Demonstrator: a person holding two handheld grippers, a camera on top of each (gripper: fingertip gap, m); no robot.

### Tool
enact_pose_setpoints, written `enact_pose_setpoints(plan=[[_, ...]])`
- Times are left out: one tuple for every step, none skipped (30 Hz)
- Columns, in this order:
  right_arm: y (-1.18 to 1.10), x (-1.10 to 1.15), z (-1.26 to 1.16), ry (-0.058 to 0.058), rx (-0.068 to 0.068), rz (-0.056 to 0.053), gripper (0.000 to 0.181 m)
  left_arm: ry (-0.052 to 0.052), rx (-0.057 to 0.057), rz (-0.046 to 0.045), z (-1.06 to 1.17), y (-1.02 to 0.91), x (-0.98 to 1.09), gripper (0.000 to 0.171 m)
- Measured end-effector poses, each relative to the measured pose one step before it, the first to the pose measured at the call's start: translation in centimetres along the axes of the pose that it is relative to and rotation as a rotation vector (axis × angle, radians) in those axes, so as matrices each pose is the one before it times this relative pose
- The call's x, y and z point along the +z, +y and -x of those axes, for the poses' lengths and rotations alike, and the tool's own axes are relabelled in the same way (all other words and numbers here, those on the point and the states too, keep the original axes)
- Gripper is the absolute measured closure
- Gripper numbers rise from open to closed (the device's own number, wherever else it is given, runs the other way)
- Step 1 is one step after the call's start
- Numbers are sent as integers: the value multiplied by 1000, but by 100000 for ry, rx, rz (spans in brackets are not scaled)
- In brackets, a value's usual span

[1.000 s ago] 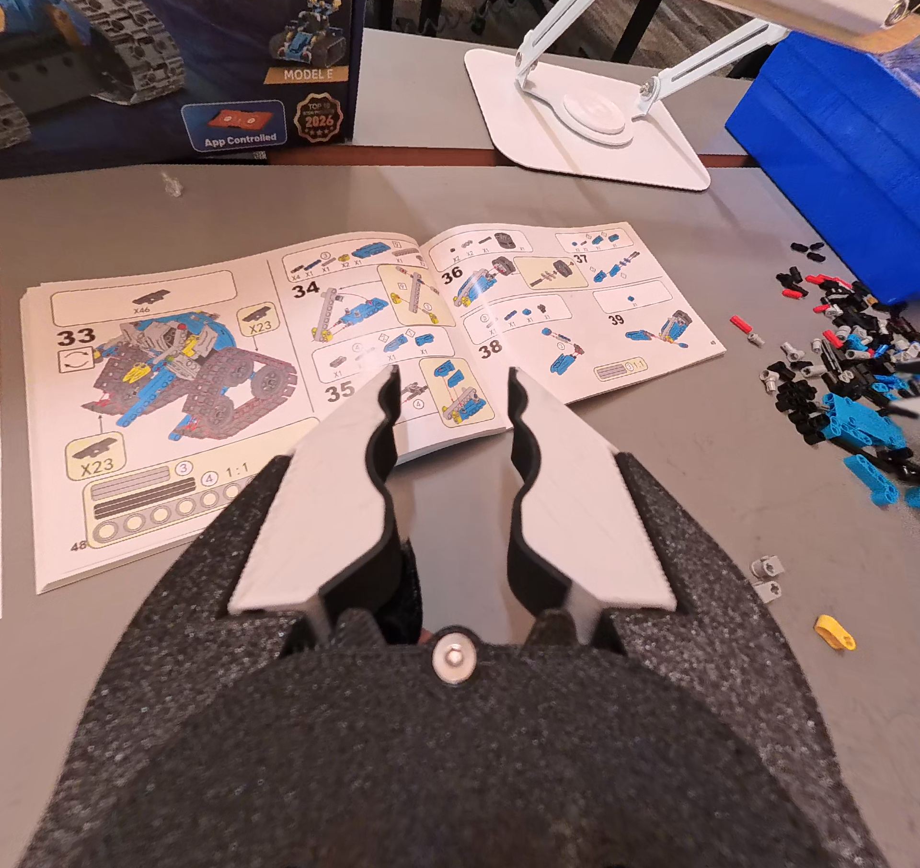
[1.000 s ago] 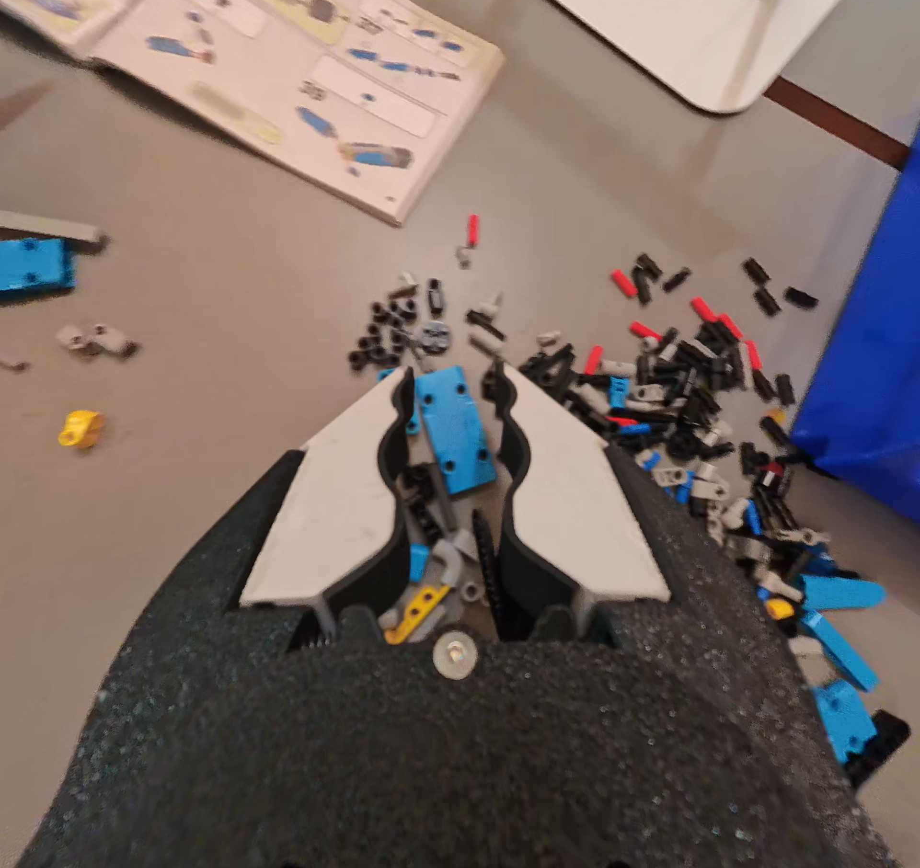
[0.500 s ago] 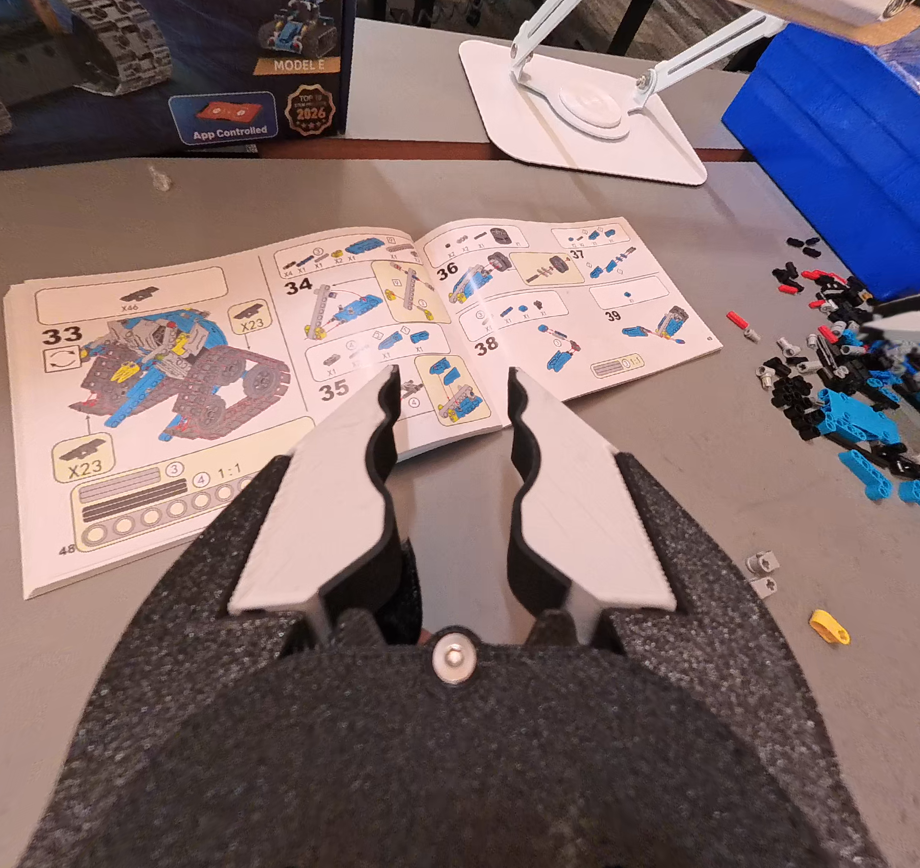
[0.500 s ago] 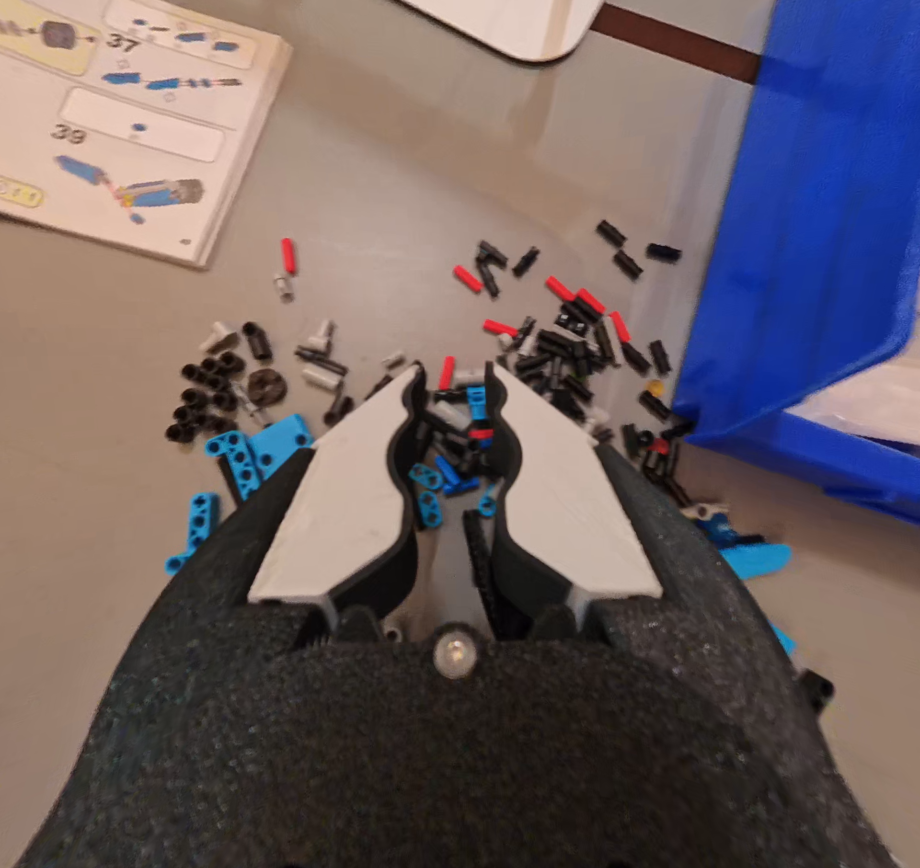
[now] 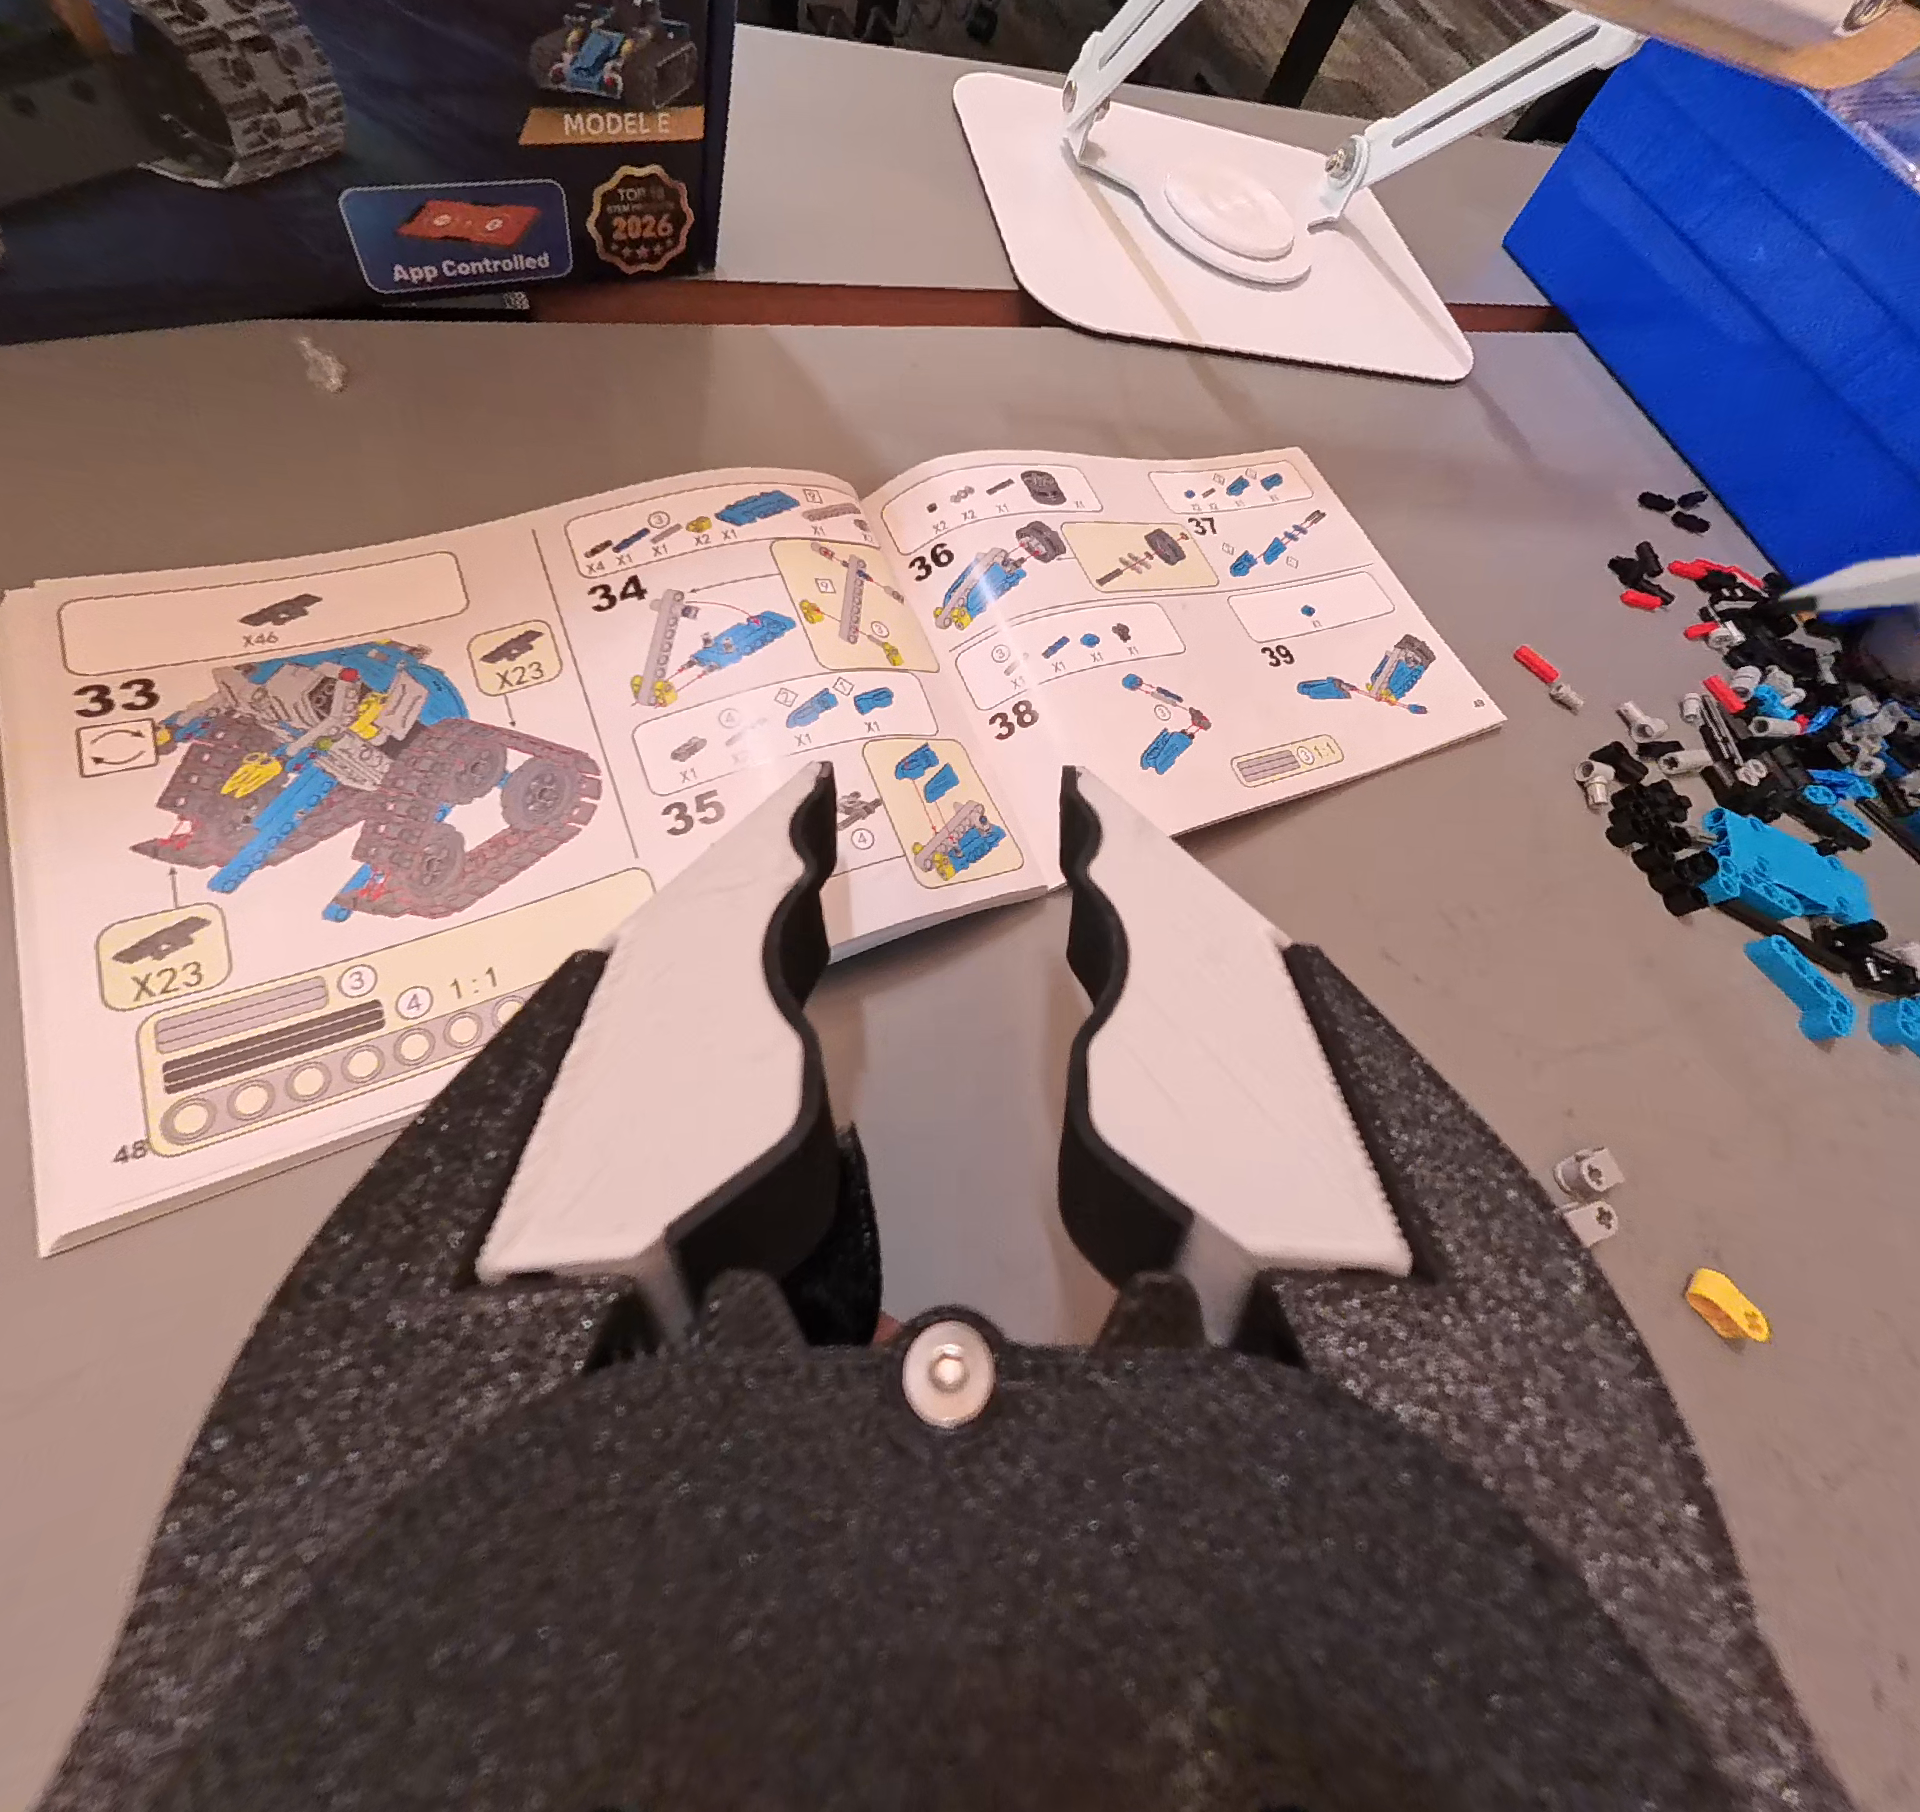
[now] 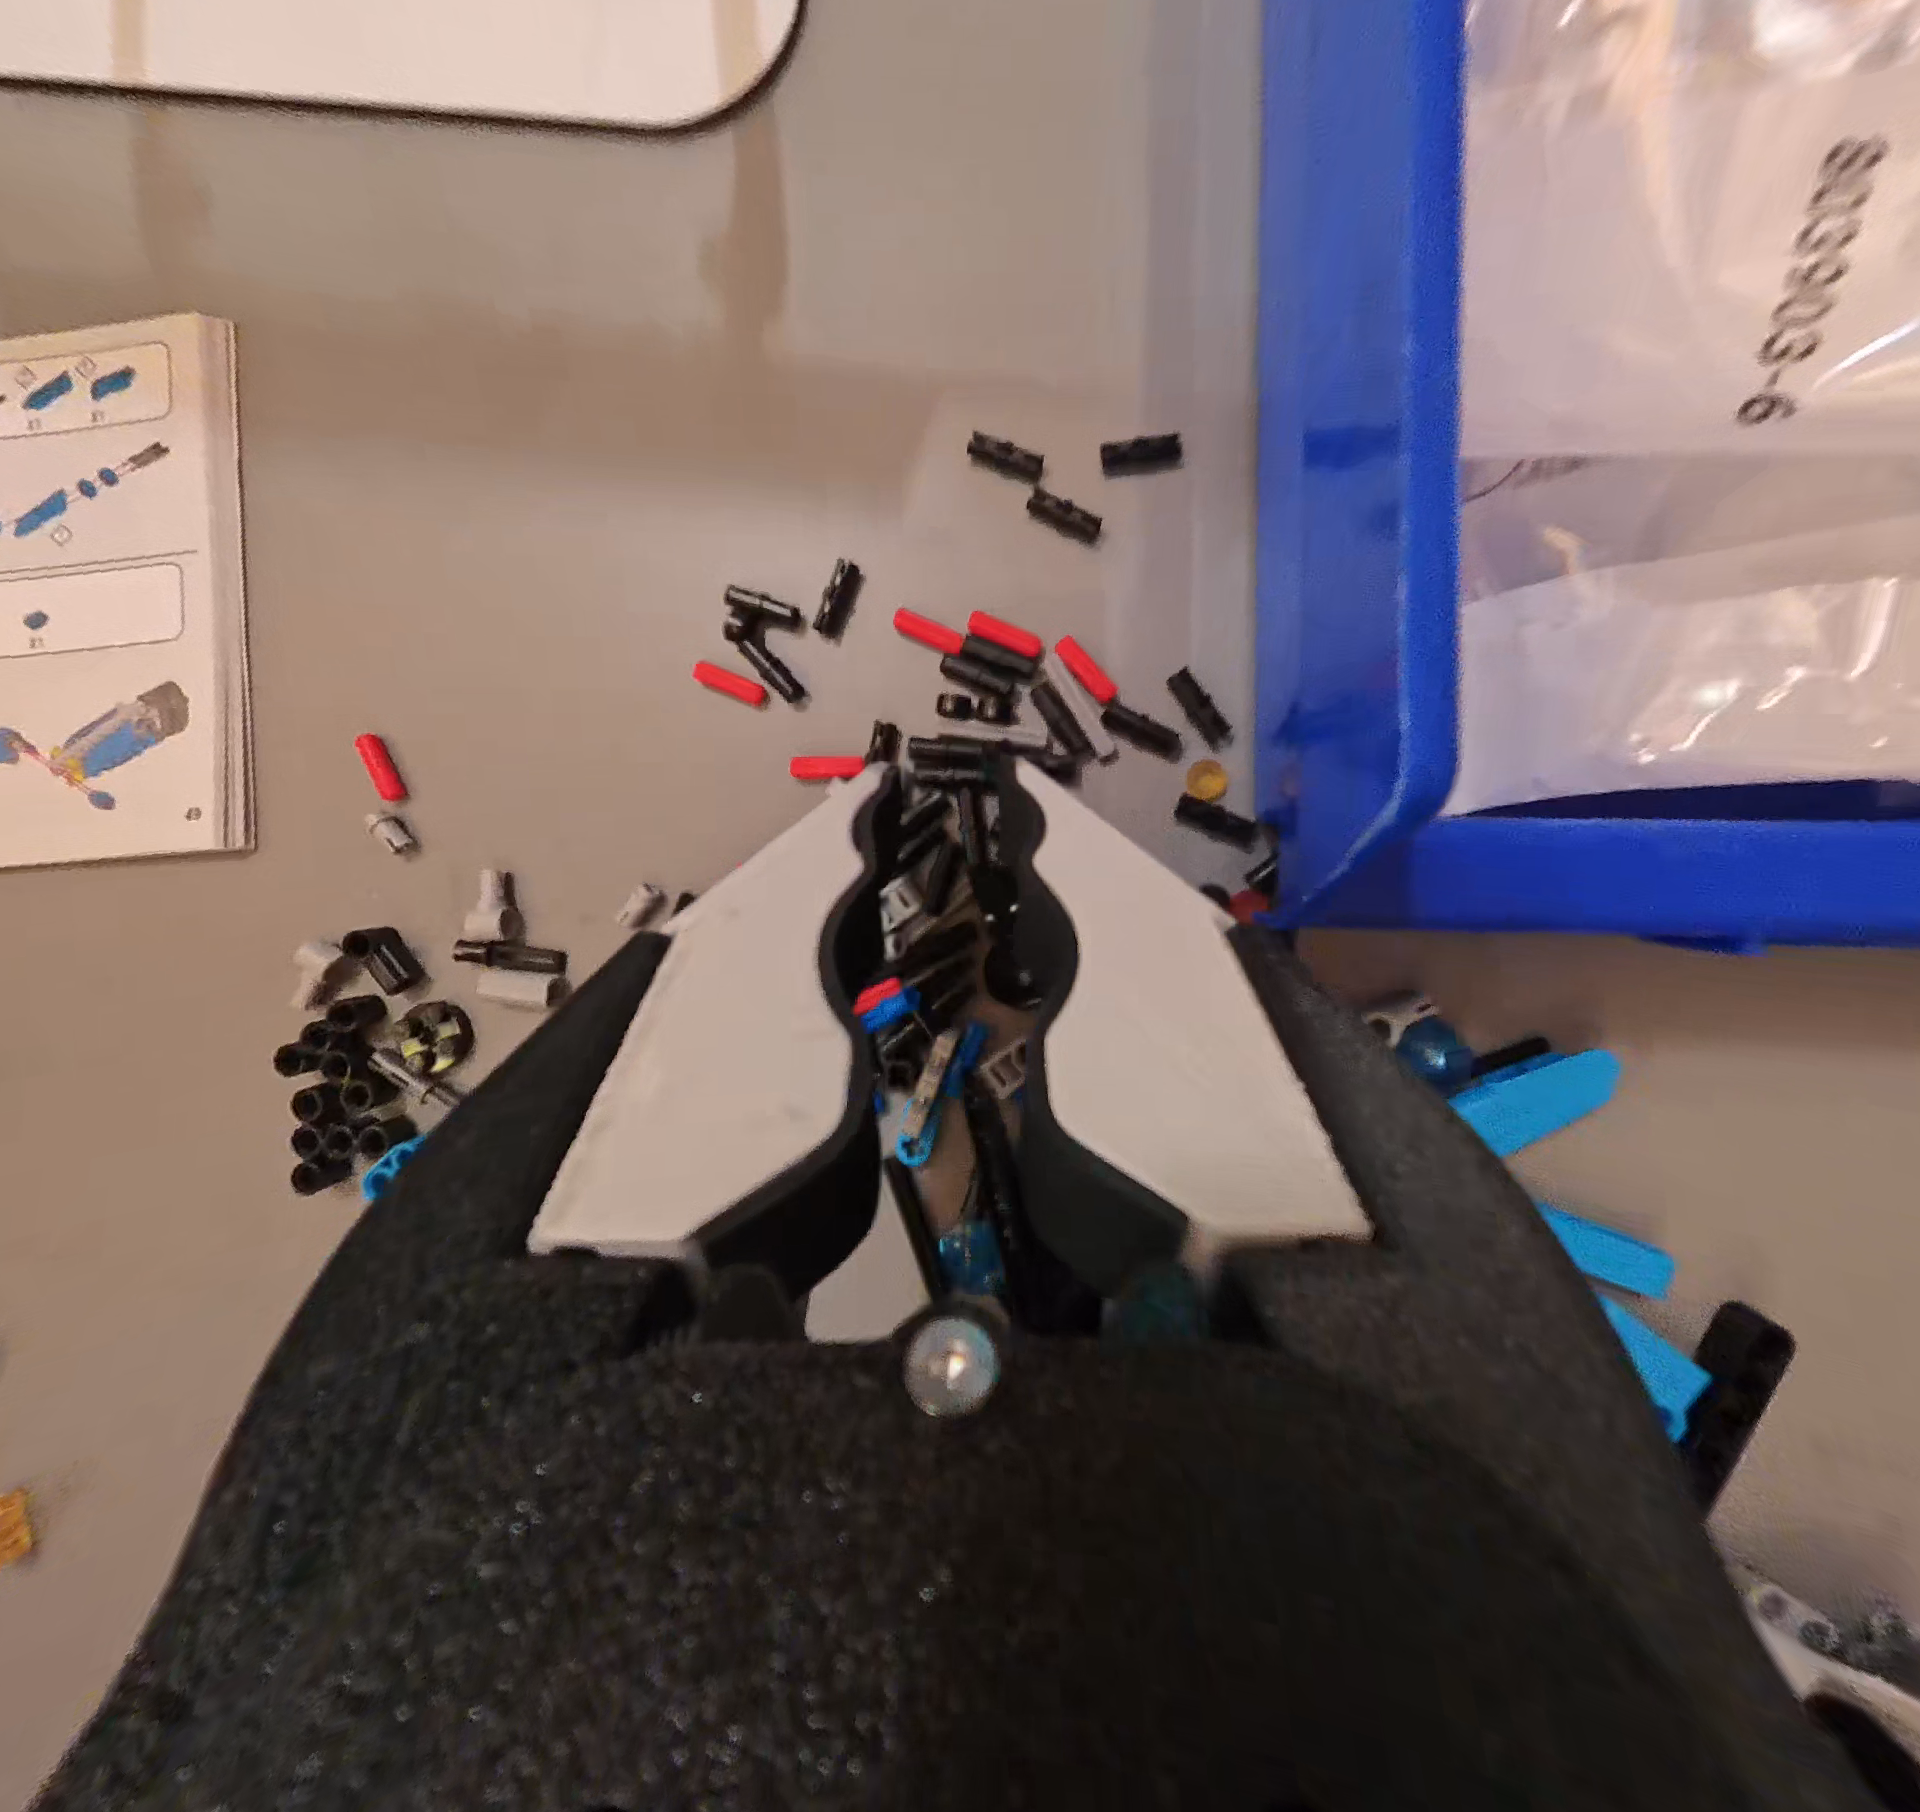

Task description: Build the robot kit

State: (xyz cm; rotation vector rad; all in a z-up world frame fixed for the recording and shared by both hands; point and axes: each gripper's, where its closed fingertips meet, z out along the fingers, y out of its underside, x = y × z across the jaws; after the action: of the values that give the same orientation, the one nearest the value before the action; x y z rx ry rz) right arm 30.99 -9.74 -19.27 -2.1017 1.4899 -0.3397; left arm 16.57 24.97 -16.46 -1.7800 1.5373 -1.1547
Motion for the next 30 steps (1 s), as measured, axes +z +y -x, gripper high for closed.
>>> enact_pose_setpoints(plan=[[414, 114, -39, -167, 297, 2352, 160, 46, -173, -150, 21, -46, -29, 129], [202, 1, -98, 288, -533, 722, 160, 74, -239, -181, 23, -53, -28, 129], [38, -124, -192, 670, 21, -257, 160, 155, -277, -115, 9, -55, -16, 129], [156, -91, -201, 414, 167, 708, 160, 164, -283, -25, 5, -15, -6, 129], [152, -71, -94, -121, -239, 640, 160, 125, -200, 33, -9, 3, 8, 129], [13, -125, -89, 82, -215, -300, 160, 117, -60, 126, -15, 29, 10, 129], [-32, -160, -80, 216, -222, -644, 161, 80, 57, 174, -21, 35, 18, 129], [29, -144, -120, 449, -430, -193, 160, 23, 80, 98, -14, 21, 10, 129], [82, -55, -198, 754, -323, 184, 160, 33, 34, -2, -5, -8, -5, 129], [121, 44, -131, 230, -227, 524, 160, 70, -38, 13, -3, -1, -2, 129], [139, 142, -56, -362, -154, 757, 160, 78, -136, 1, -4, -8, -17, 129], [140, 201, -70, -315, -84, 896, 160, 111, -159, -31, -8, -9, -1, 129], [136, 189, -135, 115, -23, 899, 160, 87, -104, 20, -10, 0, -3, 129], [119, 164, -123, 194, -152, 770, 160, 68, -2, 68, -16, 15, 10, 129], [52, 85, -54, -88, -324, 269, 159, 52, 71, 112, -18, 23, 9, 129], [-31, 22, 61, -713, 125, -360, 159, 44, 71, 63, -23, 5, -6, 129], [44, 55, 95, -891, -162, 99, 159, 79, 60, -12, -29, 0, -10, 129], [84, 104, 94, -734, 57, 336, 159, 91, 50, -2, -34, -12, -7, 129], [138, 114, -42, 362, -277, 583, 161, 93, 61, 3, -31, -3, -2, 129], [55, -36, -87, 783, -887, -50, 165, 18, 87, -19, -19, -1, -9, 129], [23, -1, -107, 738, -158, 10, 167, -28, 58, 21, -11, 8, 2, 129], [24, -10, -63, 112, 650, -78, 169, 35, -39, 24, -1, -7, -8, 129], [57, -19, -152, 282, 555, 199, 175, 152, -100, -7, -22, -6, -15, 129], [60, -32, 4, -848, 233, 106, 177, 87, -87, -77, -18, -27, -28, 129], [52, -44, 111, -1512, 634, -12, 177, -25, 16, -173, 2, -49, -27, 129], [1, -70, 83, -1349, 781, -407, 177, -65, 51, -127, 13, -29, -33, 129], [-36, -132, 68, -1146, 597, -709, 177, -21, -39, -59, 23, -27, -19, 129], [-48, -195, 116, -1253, 493, -902, 177, 58, -148, -65, 7, -19, -14, 129], [-109, -244, 234, -1821, 442, -1202, 177, 93, -193, -33, -1, -20, -7, 129], [-158, -302, 293, -2093, 341, -1445, 177, 131, -170, -3, -11, 0, -12, 129]])
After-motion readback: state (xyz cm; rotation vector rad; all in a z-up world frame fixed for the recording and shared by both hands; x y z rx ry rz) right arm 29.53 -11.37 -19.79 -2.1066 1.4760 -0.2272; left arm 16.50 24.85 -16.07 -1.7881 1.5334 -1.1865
